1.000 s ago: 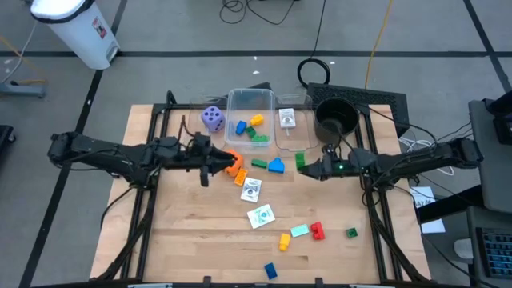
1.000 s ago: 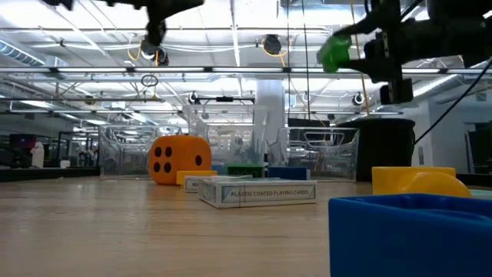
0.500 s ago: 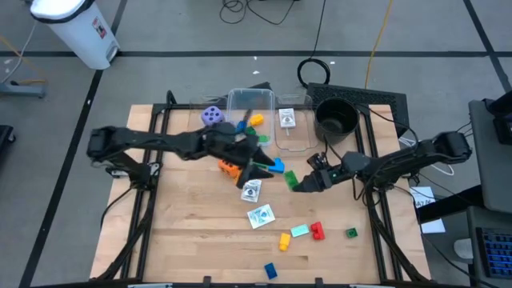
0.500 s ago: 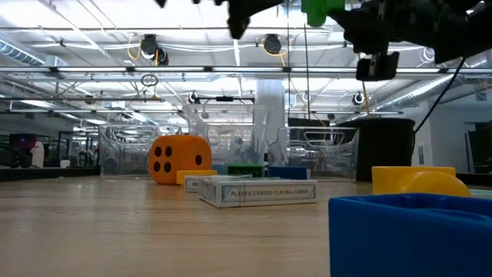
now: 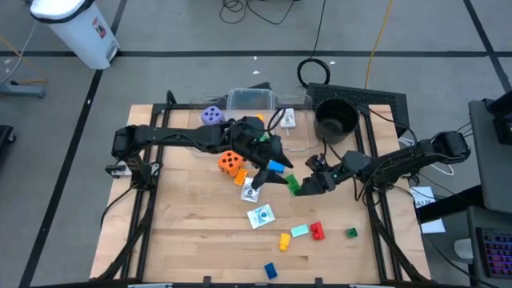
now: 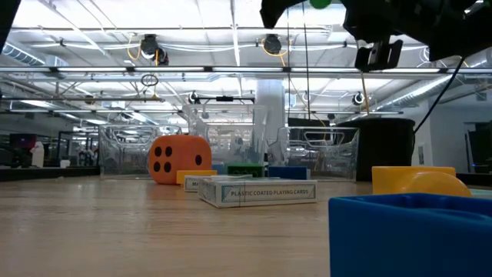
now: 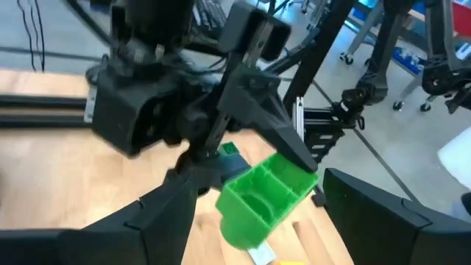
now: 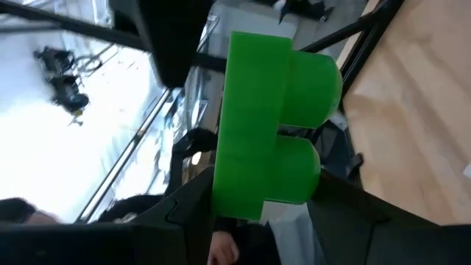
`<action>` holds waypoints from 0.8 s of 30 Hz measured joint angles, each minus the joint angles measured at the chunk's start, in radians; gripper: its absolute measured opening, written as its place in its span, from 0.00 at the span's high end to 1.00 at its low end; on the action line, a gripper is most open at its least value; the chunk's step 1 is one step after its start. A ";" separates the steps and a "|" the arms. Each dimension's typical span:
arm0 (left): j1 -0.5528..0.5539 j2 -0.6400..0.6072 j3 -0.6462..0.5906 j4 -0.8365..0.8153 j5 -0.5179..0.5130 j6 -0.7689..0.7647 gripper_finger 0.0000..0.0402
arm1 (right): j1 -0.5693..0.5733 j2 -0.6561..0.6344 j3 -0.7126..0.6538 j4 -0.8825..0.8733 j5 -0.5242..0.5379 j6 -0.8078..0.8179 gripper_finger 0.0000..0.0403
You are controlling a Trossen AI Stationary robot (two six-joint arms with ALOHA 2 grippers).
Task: Pick & Place Toys
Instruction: Put the green two stud game piece into the middle transparent bin
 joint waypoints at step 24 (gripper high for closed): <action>-0.029 0.046 0.018 0.071 0.062 0.107 0.25 | -0.018 0.000 0.049 0.013 -0.140 0.034 0.56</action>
